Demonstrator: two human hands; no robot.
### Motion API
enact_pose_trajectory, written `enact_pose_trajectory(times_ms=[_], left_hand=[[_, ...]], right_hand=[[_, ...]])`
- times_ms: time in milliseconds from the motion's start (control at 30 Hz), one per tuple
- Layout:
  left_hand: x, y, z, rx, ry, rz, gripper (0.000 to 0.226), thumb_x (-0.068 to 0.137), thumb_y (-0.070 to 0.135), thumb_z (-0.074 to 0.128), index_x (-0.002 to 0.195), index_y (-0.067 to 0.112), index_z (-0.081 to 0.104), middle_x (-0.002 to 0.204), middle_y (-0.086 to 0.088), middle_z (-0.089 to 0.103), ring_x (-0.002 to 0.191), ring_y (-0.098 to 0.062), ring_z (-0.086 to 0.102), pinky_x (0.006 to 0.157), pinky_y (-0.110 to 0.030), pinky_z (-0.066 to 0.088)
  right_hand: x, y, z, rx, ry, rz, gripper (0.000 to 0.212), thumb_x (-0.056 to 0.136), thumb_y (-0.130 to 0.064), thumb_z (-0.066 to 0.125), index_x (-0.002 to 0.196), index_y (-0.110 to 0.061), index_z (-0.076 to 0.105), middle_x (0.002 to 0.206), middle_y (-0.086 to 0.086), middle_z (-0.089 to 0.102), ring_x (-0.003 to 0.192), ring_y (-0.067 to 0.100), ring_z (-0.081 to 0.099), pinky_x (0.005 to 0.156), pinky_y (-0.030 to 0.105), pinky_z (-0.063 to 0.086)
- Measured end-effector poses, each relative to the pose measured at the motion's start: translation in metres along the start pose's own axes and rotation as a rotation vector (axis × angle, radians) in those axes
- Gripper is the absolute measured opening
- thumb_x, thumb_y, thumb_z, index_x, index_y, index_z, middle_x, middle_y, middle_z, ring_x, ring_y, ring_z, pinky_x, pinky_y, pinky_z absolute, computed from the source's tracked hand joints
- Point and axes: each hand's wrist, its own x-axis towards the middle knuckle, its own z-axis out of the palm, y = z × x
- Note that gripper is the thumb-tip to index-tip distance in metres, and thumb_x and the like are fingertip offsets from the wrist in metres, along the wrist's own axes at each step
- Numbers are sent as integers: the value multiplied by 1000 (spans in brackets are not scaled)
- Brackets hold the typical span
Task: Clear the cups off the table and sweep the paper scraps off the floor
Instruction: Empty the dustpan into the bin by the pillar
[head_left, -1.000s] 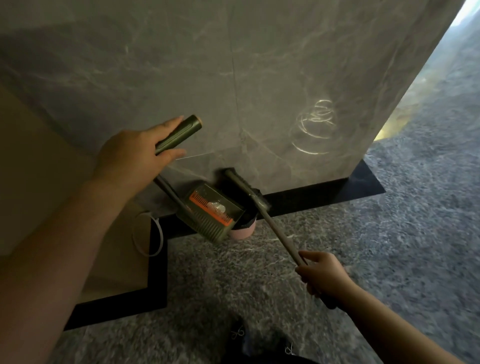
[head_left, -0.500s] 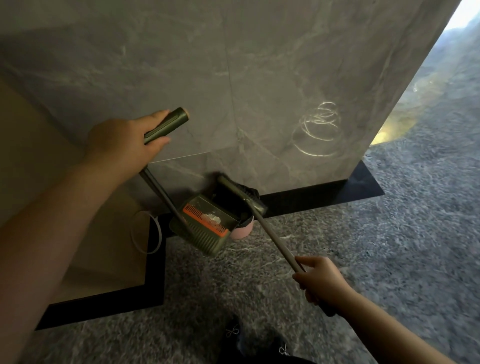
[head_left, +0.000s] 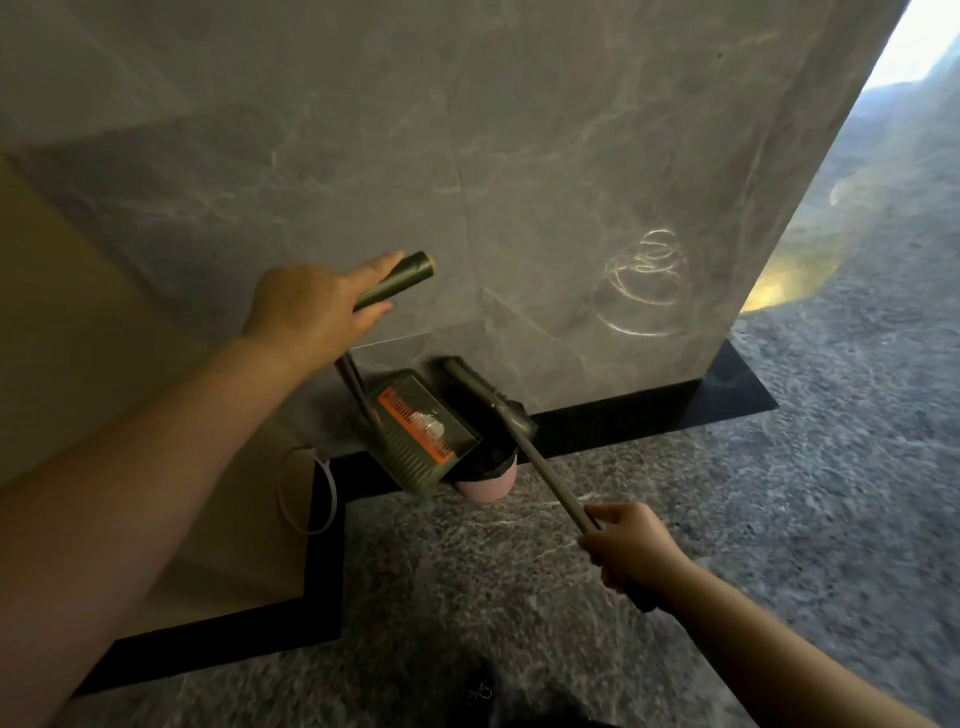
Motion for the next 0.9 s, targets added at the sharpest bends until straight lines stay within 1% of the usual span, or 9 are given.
enact_pose_trajectory(times_ms=[167, 267, 433, 500, 567, 667, 767, 833, 900], left_hand=[[1, 13, -4, 70, 72, 217, 54, 82, 31, 75, 132, 25, 58, 57, -17, 59, 42, -30, 51, 47, -25, 33], [3, 24, 1, 121, 40, 285, 53, 82, 31, 75, 132, 26, 58, 55, -12, 57, 40, -24, 44, 47, -21, 23], [4, 33, 13, 101, 61, 322, 56, 76, 29, 81, 128, 24, 62, 53, -11, 56, 38, -27, 47, 44, -22, 29], [5, 41, 9, 83, 4, 256, 55, 85, 38, 70, 136, 34, 52, 64, -10, 61, 48, -26, 49, 47, -25, 33], [7, 50, 2, 36, -113, 140, 54, 90, 50, 57, 141, 45, 39, 77, -2, 62, 61, -20, 45, 54, -28, 33], [9, 53, -6, -245, -272, -5, 52, 90, 45, 60, 138, 50, 41, 89, 9, 55, 67, -11, 45, 60, -27, 37], [11, 42, -5, -541, -423, -69, 54, 91, 31, 64, 135, 54, 41, 93, 11, 69, 77, -4, 66, 81, -27, 53], [10, 42, -6, -587, -487, -53, 56, 93, 26, 61, 136, 53, 39, 86, 10, 67, 72, -7, 68, 75, -20, 53], [9, 44, -6, -523, -467, -39, 52, 94, 33, 58, 135, 57, 37, 88, 12, 63, 69, -12, 66, 69, -24, 54]], right_hand=[[-2, 0, 1, 26, -1, 17, 53, 90, -7, 60, 140, -17, 47, 80, 12, 64, 49, 14, 57, 42, 21, 44], [-2, 3, 5, 22, 15, -2, 54, 89, -6, 60, 140, -16, 48, 74, 11, 64, 45, 15, 57, 44, 23, 46], [-4, 11, 5, 53, 16, -13, 50, 89, -5, 59, 137, -16, 51, 72, 11, 63, 45, 15, 56, 44, 24, 46], [-5, 16, 6, 52, 23, -12, 53, 88, -6, 60, 139, -16, 49, 71, 11, 63, 42, 15, 55, 42, 24, 45], [-6, 19, 5, 50, 22, -10, 54, 87, -6, 61, 139, -16, 49, 71, 11, 62, 42, 15, 54, 41, 23, 44], [-7, 23, 5, 56, 13, 6, 54, 88, -7, 62, 140, -17, 48, 73, 10, 62, 44, 15, 55, 42, 23, 44], [-8, 24, 7, 56, 11, 4, 53, 89, -7, 61, 140, -17, 48, 72, 10, 62, 46, 16, 55, 43, 23, 44], [-9, 24, 11, 55, 11, 0, 53, 89, -7, 61, 139, -17, 48, 74, 11, 62, 48, 17, 55, 43, 23, 45], [-9, 25, 15, 66, 21, -6, 53, 89, -6, 61, 139, -17, 48, 74, 11, 62, 49, 18, 55, 42, 23, 45]])
